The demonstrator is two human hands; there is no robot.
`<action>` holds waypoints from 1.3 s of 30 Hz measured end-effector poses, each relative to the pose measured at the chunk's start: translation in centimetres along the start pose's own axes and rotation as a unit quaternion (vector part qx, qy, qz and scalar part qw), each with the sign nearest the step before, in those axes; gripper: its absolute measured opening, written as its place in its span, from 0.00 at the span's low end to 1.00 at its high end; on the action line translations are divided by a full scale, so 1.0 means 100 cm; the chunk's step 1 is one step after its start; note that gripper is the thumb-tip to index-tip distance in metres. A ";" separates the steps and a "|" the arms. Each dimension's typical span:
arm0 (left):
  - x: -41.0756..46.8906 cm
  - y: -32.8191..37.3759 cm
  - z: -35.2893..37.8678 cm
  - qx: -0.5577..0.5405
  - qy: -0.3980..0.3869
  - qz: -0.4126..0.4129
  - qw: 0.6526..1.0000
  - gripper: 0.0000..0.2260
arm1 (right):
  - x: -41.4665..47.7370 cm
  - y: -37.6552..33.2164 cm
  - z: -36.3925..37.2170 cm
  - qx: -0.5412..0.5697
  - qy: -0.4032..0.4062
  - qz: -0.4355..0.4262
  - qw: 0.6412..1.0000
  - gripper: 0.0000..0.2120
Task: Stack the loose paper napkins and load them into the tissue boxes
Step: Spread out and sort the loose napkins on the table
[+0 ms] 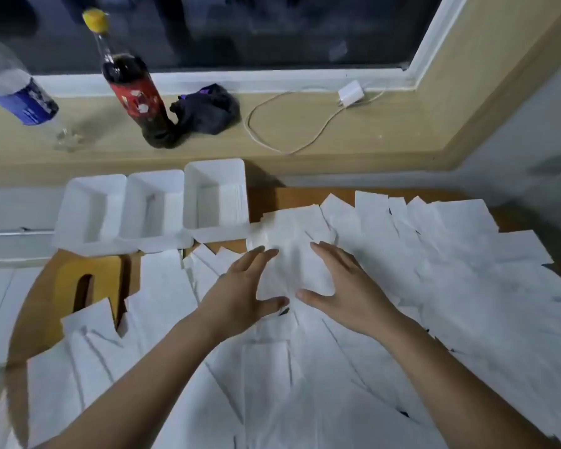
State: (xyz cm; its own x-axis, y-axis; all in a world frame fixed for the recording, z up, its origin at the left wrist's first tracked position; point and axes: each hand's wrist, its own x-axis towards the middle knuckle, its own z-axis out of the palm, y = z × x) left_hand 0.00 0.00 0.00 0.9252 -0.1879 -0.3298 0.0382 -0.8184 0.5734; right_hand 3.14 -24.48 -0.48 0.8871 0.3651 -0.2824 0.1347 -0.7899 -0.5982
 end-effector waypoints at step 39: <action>-0.155 0.010 0.219 0.070 0.179 0.184 0.964 0.21 | -0.252 0.081 0.149 -0.079 0.145 -0.122 0.979 0.10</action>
State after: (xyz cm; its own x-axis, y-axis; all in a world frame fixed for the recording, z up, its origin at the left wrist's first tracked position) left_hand -22.57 -9.81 -10.68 0.9384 -0.3003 0.1708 -0.3454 -0.8021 0.4873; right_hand -24.66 -32.79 -9.39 0.9051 0.4150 0.0925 0.4039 -0.7714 -0.4918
